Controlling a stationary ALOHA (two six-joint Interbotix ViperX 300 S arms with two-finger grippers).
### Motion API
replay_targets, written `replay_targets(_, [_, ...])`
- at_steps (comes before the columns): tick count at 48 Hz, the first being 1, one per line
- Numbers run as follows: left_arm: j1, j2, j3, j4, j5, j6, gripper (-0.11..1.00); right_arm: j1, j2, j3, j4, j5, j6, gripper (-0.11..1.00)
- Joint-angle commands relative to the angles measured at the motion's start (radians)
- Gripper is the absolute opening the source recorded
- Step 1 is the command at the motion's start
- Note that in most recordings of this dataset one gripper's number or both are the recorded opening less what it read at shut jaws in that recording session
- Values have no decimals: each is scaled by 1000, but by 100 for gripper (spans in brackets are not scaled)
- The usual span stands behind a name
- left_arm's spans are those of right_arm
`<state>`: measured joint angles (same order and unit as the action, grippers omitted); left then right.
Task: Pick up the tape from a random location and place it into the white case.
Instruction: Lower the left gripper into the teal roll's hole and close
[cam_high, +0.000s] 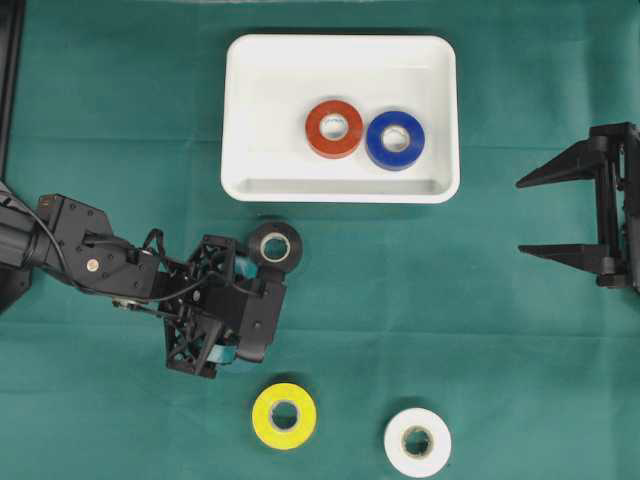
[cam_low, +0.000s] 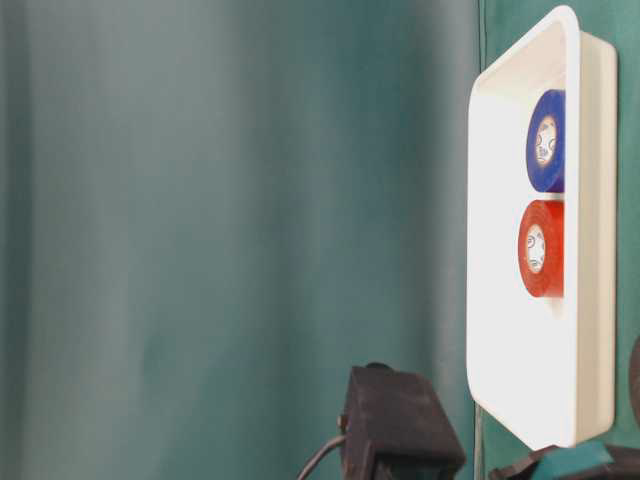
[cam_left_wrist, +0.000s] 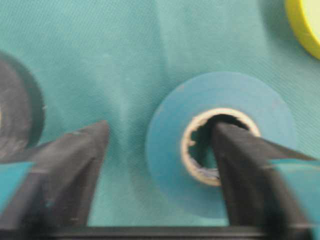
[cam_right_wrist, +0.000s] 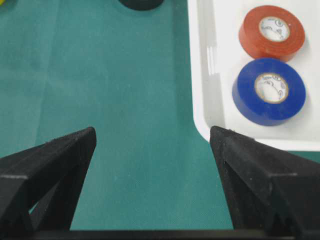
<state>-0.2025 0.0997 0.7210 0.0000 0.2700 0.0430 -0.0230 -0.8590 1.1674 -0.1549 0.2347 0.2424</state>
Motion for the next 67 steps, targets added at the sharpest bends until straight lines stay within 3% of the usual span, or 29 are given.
replay_targets(1, [-8,-8,-8,3,-12,3,54,-2,8,-28,2,-11,0,88])
replay_targets(5, [-6,-14,-5,3,-15,3,30,-2,9,-26,3,-11,0,88])
replay_targets(8, [-6,-18,-2,3,-15,3,22,-2,9,-28,2,-12,0,88])
replay_targets(36, [-15,-74,-17,-2,29,-3,22,-2,14,-34,2,-15,0,88])
replay_targets(67, [-29,-337,-161,-3,367,-3,22,-2,17,-34,2,-14,0,88])
